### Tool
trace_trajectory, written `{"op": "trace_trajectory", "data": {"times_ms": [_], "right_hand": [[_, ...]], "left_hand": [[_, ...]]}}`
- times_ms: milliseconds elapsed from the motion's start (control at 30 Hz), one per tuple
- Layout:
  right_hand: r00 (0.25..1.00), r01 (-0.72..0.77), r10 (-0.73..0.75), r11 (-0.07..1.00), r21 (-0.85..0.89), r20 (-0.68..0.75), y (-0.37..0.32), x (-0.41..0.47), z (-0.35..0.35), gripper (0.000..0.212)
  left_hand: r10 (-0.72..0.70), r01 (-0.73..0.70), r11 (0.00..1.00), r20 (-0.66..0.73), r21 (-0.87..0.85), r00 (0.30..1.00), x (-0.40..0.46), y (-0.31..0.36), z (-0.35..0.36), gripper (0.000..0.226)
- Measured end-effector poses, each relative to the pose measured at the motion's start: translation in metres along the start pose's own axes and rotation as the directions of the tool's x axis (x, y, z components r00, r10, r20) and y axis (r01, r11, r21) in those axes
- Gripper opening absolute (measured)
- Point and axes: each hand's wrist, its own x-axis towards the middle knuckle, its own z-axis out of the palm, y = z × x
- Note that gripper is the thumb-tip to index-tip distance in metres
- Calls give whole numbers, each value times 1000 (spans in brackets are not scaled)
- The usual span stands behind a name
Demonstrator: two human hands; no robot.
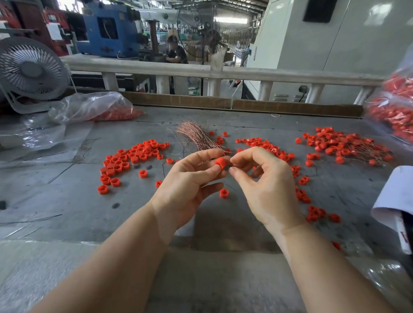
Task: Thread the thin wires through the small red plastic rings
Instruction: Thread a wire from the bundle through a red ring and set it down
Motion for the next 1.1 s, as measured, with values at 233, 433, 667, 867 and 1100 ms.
{"op": "trace_trajectory", "data": {"times_ms": [233, 433, 667, 867, 1100], "right_hand": [[1000, 7, -7, 1000, 5, -1, 1, 0, 0, 15], [1000, 4, -4, 1000, 3, -3, 0, 0, 1, 13], [1000, 23, -23, 999, 38, -2, -3, 0, 0, 9], [998, -56, 57, 990, 132, -3, -4, 3, -2, 13], [997, -68, 62, 988, 142, 46, -4, 2, -1, 13]], "left_hand": [[0, 0, 1000, 3, 3, 1000, 0, 0, 0, 24], [12, -12, 1000, -1, 19, 1000, 1, 0, -1, 26], [40, -39, 993, -11, 112, 999, -3, 1, 1, 22], [44, -41, 989, -20, 142, 999, -3, 1, 2, 19], [77, -62, 980, -73, 191, 994, -4, 1, 3, 13]]}}
